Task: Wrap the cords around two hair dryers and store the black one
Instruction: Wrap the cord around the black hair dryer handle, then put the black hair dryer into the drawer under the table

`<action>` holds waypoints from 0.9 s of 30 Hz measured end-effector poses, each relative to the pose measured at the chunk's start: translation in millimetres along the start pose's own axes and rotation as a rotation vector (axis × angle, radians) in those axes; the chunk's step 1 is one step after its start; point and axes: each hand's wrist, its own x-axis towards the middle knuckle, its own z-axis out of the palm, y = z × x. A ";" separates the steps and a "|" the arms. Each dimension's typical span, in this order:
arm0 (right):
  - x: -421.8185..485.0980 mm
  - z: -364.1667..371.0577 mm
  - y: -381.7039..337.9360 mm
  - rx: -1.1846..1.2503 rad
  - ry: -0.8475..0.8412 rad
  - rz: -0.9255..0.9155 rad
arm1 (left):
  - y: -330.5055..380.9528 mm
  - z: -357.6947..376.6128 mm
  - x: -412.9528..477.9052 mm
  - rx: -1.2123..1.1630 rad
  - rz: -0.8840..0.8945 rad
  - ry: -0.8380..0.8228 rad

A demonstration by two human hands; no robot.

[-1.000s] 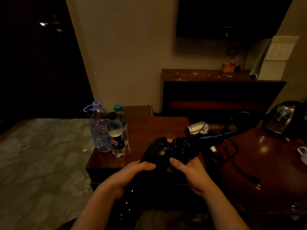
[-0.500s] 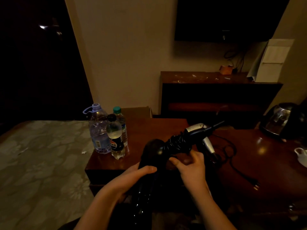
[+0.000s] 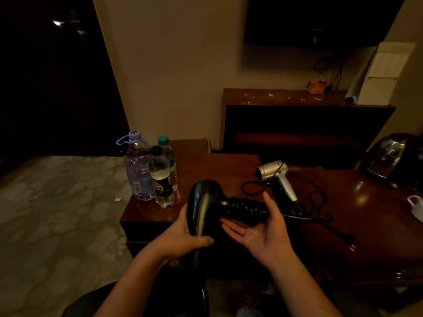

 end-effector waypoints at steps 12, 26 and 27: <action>-33.1 -16.5 18.8 -0.113 -0.351 0.033 | -12.2 -50.8 -21.7 0.103 -0.121 -0.082; -19.1 -25.5 61.3 -0.757 -0.140 0.330 | -49.1 -55.2 -32.2 0.508 -0.128 -0.254; -16.4 -28.3 66.6 -0.832 -0.064 0.375 | -54.5 -49.2 -28.4 0.543 -0.141 -0.278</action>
